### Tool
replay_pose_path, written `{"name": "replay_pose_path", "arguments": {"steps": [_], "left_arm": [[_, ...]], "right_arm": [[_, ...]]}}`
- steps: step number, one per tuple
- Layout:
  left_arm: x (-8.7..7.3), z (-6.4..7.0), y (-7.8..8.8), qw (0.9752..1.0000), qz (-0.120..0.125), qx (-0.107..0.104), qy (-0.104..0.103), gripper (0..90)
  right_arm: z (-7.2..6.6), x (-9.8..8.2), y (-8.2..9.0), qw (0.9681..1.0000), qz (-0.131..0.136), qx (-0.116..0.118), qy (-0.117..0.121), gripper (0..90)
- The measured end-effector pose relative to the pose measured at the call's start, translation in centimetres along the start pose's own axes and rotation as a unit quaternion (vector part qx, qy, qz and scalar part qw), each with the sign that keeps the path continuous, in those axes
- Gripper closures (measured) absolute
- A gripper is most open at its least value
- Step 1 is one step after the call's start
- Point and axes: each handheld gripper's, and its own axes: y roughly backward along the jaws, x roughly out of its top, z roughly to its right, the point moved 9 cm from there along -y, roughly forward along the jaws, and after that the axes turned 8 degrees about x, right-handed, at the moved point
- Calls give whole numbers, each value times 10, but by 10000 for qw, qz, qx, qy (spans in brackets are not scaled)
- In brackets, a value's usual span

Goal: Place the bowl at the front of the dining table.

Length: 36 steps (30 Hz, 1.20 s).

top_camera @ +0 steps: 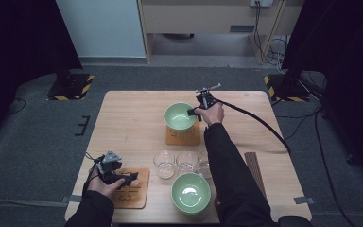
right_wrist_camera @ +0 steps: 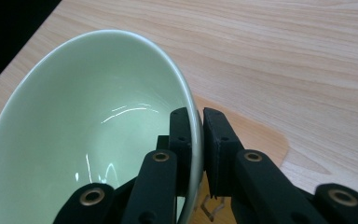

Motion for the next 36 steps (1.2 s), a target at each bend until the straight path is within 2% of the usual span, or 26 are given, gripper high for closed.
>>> {"name": "replay_pose_path", "arguments": {"steps": [2,5,7,10,26,36], "left_arm": [[0,0,0,10000,2,1,7,149],[0,-1,0,10000,8,4,11,149],[0,-1,0,10000,4,-1,5,149],[0,0,-1,10000,-10,4,-10,149],[1,0,-1,10000,-3,-9,-23,149],[0,0,-1,10000,-15,4,-36,149]], "right_arm": [[3,0,0,10000,-12,-50,29,826],[8,-3,0,9997,142,39,-206,827],[13,-5,1,9995,222,-27,-218,827],[15,-10,1,9997,79,-31,-208,826],[22,-23,-17,9993,-129,-174,-317,825],[26,-26,-22,9987,-177,-306,-375,824]]}}
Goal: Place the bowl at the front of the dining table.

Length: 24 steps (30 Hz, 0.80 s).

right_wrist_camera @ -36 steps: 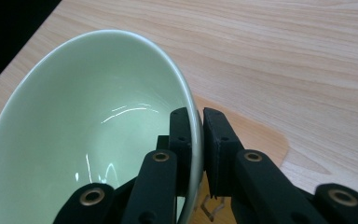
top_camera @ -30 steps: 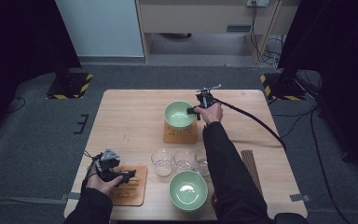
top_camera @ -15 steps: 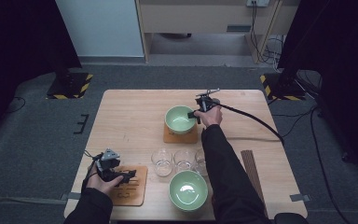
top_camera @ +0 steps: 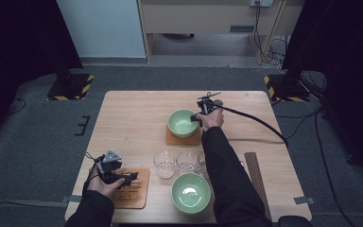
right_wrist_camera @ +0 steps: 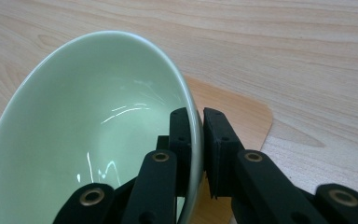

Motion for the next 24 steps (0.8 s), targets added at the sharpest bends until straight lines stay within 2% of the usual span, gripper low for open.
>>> {"name": "replay_pose_path", "arguments": {"steps": [7,10,24], "left_arm": [[0,0,0,10000,-5,2,-10,149],[0,0,0,10000,-5,0,-3,149],[-1,0,0,10000,-28,3,-13,149]], "right_arm": [[3,1,-4,9999,77,-98,-15,824],[5,1,-4,9998,68,-193,-5,823],[8,-3,-6,9996,-53,-271,-66,830]]}}
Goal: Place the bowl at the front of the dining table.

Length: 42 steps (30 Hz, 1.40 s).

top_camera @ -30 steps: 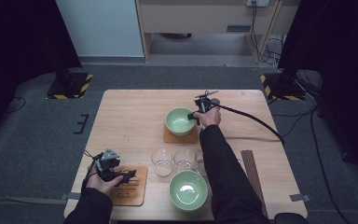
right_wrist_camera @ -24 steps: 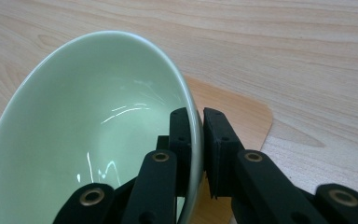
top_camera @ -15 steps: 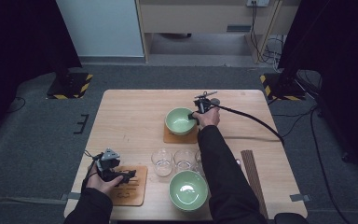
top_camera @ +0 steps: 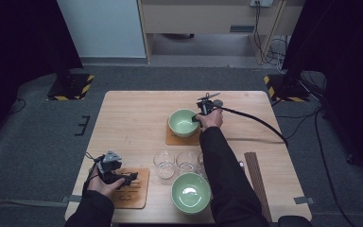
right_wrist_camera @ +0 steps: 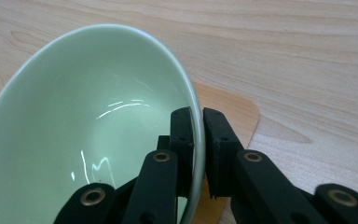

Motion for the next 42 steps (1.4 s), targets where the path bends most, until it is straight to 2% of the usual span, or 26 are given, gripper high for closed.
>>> {"name": "replay_pose_path", "arguments": {"steps": [20,24,32,42], "left_arm": [[-1,0,0,10000,-28,-3,-7,150],[-1,0,-1,10000,-42,-4,-25,150],[-1,0,-1,10000,-43,-4,-19,150],[-1,0,0,10000,-50,-6,-19,150]], "right_arm": [[3,-4,-2,9999,-98,-104,58,833],[1,-3,-1,10000,-66,-42,-28,834],[-6,-3,-5,9994,-59,246,-217,830],[-1,-2,-5,9999,-69,119,-9,833]]}}
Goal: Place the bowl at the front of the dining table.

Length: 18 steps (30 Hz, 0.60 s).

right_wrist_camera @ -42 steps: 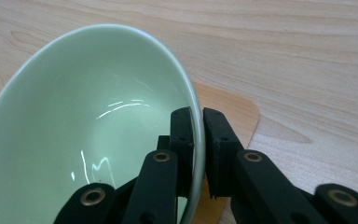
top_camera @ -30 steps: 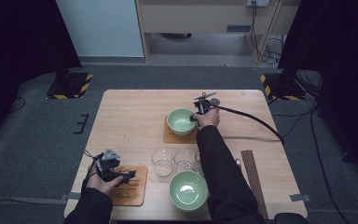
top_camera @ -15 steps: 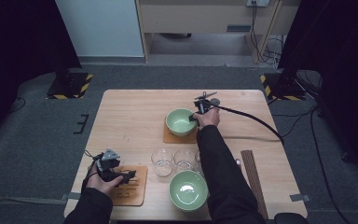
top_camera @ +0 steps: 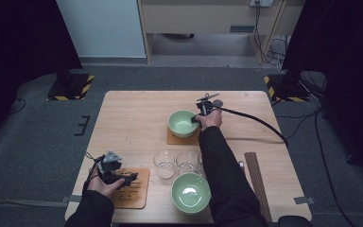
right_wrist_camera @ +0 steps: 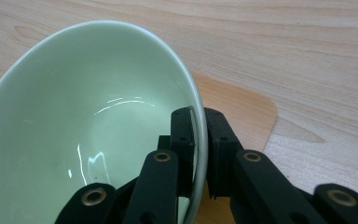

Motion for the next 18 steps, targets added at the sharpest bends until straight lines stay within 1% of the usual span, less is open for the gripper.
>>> {"name": "replay_pose_path", "arguments": {"steps": [5,9,11,13,15,16,18], "left_arm": [[0,0,0,10000,-10,3,-1,150],[0,0,0,10000,-11,2,-4,150],[0,0,0,10000,-11,5,-9,150],[0,0,0,10000,-10,4,-4,150],[0,0,0,10000,-7,4,3,150],[0,0,0,10000,-4,1,2,150],[0,0,0,10000,-8,-9,6,150]], "right_arm": [[1,0,0,10000,16,-17,39,832],[0,0,0,10000,21,-5,-3,831],[0,0,0,10000,32,-20,14,822],[0,1,-1,10000,83,-15,19,740],[-1,1,-1,10000,41,33,22,726],[-1,2,0,9999,114,18,49,707],[-1,4,2,9999,135,39,72,630]]}}
